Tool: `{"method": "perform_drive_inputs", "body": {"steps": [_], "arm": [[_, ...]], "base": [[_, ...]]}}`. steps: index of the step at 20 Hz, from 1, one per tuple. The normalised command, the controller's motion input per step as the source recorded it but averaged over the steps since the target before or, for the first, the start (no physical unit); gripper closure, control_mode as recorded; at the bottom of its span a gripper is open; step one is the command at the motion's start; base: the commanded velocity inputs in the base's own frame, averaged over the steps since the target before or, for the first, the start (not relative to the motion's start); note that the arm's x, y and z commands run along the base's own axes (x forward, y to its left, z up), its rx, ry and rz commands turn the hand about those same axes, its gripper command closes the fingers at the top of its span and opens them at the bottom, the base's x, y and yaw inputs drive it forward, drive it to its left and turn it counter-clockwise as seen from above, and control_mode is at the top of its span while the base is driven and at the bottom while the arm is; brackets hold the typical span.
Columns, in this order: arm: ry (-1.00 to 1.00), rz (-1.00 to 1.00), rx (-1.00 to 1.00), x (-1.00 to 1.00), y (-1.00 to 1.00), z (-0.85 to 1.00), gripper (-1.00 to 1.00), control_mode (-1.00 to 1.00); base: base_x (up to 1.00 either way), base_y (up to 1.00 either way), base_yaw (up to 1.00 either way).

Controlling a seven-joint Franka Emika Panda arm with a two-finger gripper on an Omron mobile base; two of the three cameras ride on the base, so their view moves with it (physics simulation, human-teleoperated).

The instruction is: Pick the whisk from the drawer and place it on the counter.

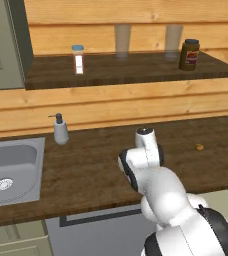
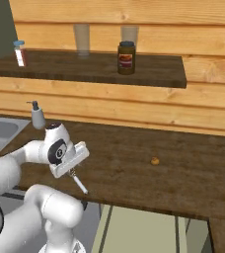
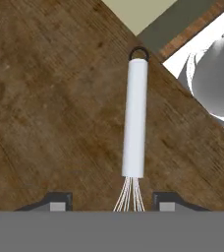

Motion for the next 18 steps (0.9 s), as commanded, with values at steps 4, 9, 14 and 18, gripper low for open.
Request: {"method": "perform_drive_inputs", "body": {"steps": [4, 9, 14, 18], "arm": [[0.00, -0.05, -0.02, 0.47, 0.19, 0.80, -1.00, -1.00], [-0.03, -0.08, 0.01, -0.41, 0.02, 1.00, -1.00, -1.00], [-0.46, -0.02, 0.01, -1.00, -0.17, 0.98, -1.00, -1.00], [-0.66, 0.00, 0.01, -1.00, -0.34, 0.76, -1.00, -1.00]], "base": [[0.00, 0.00, 0.00], [0.00, 0.00, 0.00], [0.00, 0.00, 0.00], [0.00, 0.00, 0.00]]}}
